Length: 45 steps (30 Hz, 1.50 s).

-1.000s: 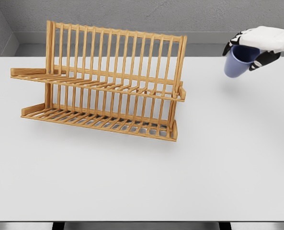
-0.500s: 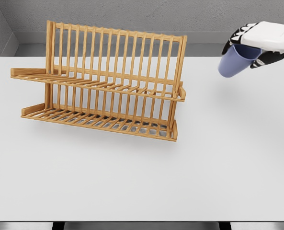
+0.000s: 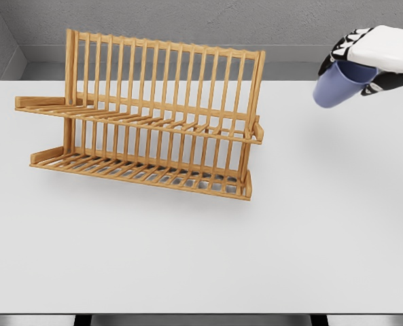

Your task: Right arm put cup on second shelf

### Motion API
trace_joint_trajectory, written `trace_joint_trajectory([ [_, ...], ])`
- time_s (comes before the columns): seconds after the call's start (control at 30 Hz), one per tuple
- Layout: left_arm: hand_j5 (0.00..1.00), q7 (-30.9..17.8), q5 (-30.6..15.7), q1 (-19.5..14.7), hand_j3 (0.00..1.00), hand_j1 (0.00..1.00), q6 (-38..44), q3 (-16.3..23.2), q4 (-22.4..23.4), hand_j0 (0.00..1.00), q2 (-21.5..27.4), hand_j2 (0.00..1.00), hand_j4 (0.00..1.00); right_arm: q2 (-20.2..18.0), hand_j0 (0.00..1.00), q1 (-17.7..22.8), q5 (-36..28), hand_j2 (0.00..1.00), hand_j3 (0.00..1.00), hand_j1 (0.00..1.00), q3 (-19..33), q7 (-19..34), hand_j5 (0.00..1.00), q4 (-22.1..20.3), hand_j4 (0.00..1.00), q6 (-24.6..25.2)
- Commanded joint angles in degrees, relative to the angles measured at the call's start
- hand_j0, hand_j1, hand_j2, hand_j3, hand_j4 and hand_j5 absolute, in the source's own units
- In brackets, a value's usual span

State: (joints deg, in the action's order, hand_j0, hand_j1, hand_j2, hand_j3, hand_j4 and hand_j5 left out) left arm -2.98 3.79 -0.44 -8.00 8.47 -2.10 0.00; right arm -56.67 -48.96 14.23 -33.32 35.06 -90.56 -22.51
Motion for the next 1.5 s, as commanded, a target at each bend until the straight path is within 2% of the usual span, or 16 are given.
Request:
trace_joint_trajectory([
  [0.0,1.0,-0.01,-0.01,0.0,1.0,1.0,0.0,0.06,-0.01,1.0,0.0,1.0,1.0,-1.16,0.67,0.17,-0.17,0.67,0.67,0.67,1.33,-0.06,0.67,-1.54,0.67,0.1],
  [0.07,1.0,-0.01,-0.01,0.0,1.0,1.0,0.0,0.06,-0.01,1.0,0.0,1.0,1.0,-1.42,0.67,1.76,-0.17,0.67,0.67,0.67,3.17,-0.06,0.67,-2.34,0.67,0.1],
  [0.23,1.0,-0.01,-0.01,0.0,1.0,1.0,0.0,-0.03,-0.01,1.0,0.0,1.0,1.0,-2.04,0.67,2.02,-0.17,0.67,0.67,0.67,3.52,-0.06,0.67,-3.48,0.67,0.1],
  [0.33,1.0,-0.01,-0.01,0.0,1.0,1.0,0.0,-0.03,-0.01,1.0,0.0,1.0,1.0,-2.48,0.67,4.13,-0.26,0.67,0.67,0.67,6.42,-0.06,0.67,-4.8,0.67,-0.08],
  [0.73,1.0,-0.01,-0.01,0.0,1.0,1.0,0.0,0.06,-0.01,1.0,0.0,1.0,1.0,-2.92,0.67,4.22,-0.35,0.67,0.67,0.67,7.13,-0.06,0.67,-9.98,0.67,-2.27],
  [0.97,1.0,-0.01,-0.01,0.0,1.0,1.0,0.0,-0.03,-0.01,1.0,0.0,1.0,1.0,-2.3,0.67,5.01,-0.35,0.67,0.67,0.67,6.69,-0.06,0.67,-9.98,0.67,-4.65],
  [1.1,1.0,-0.01,-0.01,0.0,1.0,1.0,0.0,-0.03,-0.01,1.0,0.0,1.0,1.0,-0.99,0.67,4.92,-0.35,0.67,0.67,0.67,6.51,-0.06,0.67,-9.98,0.67,-8.52],
  [1.47,1.0,-0.01,-0.01,0.0,1.0,1.0,0.0,0.06,-0.01,1.0,0.0,1.0,1.0,1.91,0.67,4.31,-0.35,0.67,0.67,0.67,6.25,-0.06,0.67,-9.98,0.67,-9.83],
])
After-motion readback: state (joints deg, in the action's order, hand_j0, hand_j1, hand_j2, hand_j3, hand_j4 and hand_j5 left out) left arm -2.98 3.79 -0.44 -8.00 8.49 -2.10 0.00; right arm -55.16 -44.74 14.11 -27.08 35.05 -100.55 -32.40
